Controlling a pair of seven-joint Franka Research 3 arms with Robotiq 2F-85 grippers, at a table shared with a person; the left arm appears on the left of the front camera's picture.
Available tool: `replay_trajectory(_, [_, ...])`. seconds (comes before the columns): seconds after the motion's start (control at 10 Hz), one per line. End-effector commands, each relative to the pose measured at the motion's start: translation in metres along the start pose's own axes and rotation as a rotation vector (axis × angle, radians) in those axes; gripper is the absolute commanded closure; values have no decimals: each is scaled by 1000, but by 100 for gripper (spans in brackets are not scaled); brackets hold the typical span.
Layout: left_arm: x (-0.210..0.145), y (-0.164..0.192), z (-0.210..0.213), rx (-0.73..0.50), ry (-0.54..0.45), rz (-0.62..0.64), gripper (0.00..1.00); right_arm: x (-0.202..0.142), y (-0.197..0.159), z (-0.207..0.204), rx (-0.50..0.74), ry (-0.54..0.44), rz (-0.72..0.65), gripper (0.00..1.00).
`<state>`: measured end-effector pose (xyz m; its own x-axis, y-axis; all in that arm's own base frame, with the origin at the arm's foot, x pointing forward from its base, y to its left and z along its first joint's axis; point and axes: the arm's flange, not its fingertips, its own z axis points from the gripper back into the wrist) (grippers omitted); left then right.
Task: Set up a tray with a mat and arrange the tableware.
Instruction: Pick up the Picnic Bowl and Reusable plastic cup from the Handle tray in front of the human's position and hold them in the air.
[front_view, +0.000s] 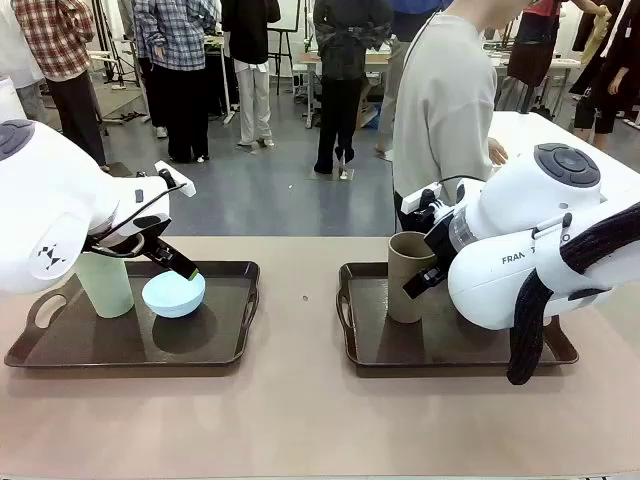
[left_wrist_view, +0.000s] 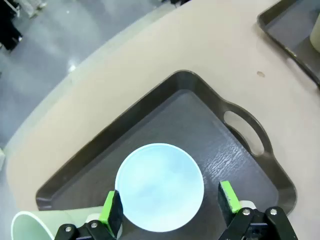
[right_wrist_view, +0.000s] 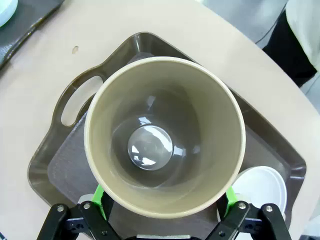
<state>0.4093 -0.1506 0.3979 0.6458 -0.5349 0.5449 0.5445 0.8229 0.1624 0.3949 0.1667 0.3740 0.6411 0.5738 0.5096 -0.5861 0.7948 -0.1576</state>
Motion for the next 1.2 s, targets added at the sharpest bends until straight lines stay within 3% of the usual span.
replay_trajectory(0.0, [2,0,2,1,-5,0,0,0,0,0,0,0,0,0])
replay_trajectory(1.1, [2,0,2,1,-5,0,0,0,0,0,0,0,0,0])
